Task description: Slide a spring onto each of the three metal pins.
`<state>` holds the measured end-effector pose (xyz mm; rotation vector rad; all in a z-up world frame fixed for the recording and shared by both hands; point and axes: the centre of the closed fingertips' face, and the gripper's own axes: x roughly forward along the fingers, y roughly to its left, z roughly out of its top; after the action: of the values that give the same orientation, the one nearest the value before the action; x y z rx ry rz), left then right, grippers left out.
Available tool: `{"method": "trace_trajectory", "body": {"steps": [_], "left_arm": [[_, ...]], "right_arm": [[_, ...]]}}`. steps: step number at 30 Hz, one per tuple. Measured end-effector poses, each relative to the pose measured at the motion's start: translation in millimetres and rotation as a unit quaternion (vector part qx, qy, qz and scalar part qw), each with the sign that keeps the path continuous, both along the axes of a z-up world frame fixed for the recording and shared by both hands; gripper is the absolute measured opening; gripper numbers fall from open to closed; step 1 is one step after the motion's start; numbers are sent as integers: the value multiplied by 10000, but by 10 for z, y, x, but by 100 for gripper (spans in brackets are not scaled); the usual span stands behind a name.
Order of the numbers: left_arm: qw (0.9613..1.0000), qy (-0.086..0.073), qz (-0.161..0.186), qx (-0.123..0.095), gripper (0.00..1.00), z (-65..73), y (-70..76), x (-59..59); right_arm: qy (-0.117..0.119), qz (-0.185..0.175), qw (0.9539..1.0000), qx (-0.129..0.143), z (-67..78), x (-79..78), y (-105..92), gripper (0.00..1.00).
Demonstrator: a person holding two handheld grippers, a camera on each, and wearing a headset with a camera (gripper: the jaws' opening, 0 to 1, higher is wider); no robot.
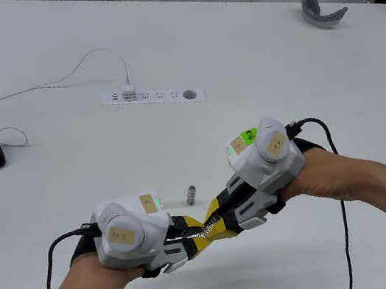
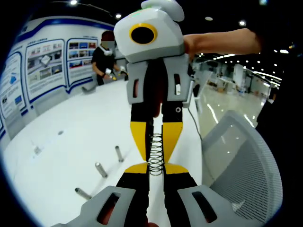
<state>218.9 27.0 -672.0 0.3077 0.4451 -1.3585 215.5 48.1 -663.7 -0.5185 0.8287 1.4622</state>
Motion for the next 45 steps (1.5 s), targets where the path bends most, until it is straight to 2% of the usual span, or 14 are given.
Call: {"method": "trace_trajectory", "body": {"steps": [4,11,16,19,22,28,35,45], "left_arm": [[9999,107,92,-60,11,-7,1,8],[9997,148,176,-7,12,-65,8,-22],[9994,223,272,22,15,-118,48,-60],[9992,240,324,6,15,-122,53,-67],[9993,169,343,-29,14,-92,36,-62],[9992,167,351,-30,15,-90,10,-39],[9979,243,600,82,23,-186,172,-4],[9933,362,1086,158,33,-274,403,99]], "right_arm": [[-40,-113,9999,6,-17,2,-36,13],[-64,-269,9996,-23,-58,-16,-108,13],[-42,-450,9990,53,-31,5,-173,13],[-8,-546,9984,124,-21,14,-197,13],[-3,-585,9982,145,-19,8,-202,13],[7,-607,9981,112,-46,-5,-218,13],[-66,-744,9971,-127,-111,79,-372,13],[-177,-865,9947,-520,-207,227,-600,13]]}}
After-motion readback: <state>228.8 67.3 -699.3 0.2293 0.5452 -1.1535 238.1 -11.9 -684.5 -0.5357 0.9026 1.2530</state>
